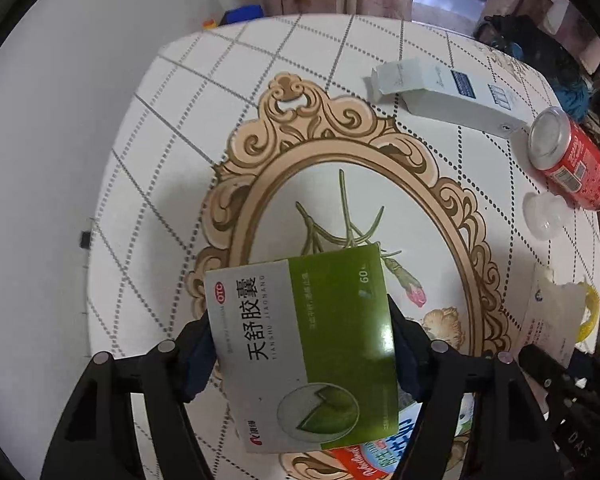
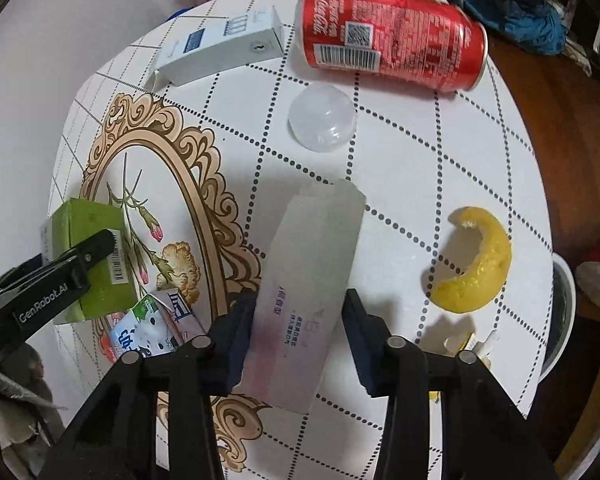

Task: Collect trash
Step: 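Grasp the pink-white box with the right tool while the left tool grasps the green medicine box, then carry both boxes over the white bin and open both tools to drop them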

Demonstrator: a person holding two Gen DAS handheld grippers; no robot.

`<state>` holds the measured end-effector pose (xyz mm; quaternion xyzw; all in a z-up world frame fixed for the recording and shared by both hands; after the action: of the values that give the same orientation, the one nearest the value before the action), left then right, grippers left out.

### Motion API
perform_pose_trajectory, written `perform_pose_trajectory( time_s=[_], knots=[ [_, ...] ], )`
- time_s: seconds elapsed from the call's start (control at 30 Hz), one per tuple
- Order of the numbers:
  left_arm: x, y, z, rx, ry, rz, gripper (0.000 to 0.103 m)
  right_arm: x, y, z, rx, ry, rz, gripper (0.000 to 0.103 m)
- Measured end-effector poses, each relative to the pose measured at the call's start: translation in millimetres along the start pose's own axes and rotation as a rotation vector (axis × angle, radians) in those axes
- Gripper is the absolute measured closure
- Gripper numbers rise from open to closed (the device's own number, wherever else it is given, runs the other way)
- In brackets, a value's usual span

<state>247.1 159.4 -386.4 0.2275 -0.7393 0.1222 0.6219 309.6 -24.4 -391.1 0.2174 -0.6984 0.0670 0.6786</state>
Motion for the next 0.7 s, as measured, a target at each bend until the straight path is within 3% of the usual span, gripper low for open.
perform_pose_trajectory(
  time_s=[0.17,0.4,0.6,0.7],
  knots=[
    [41,0,13,-0.012,-0.083,-0.012,0.033,24,4,7,0.040,-0.066,0.010,0.062],
    [121,-22,19,-0.083,-0.231,0.015,0.033,102,-13,29,0.045,-0.229,-0.052,0.064],
    [200,-75,29,-0.163,-0.356,0.123,0.033,184,-69,61,-0.021,-0.373,-0.095,0.064],
    [234,-112,39,-0.216,-0.402,0.186,0.033,224,-117,85,-0.082,-0.438,-0.091,0.064]
  ],
)
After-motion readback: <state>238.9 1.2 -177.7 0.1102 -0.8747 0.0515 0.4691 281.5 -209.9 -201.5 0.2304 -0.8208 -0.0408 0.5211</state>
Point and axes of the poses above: each gripper's, at about its wrist camera, not at the fingertips, and x roughly against the way its jaws point, y to its left, z to its underside, the point moved 5 cm from there along -x, roughly the way its jaws point, and after that the axes turned 1 degree about -z, right-handed, at the moved point
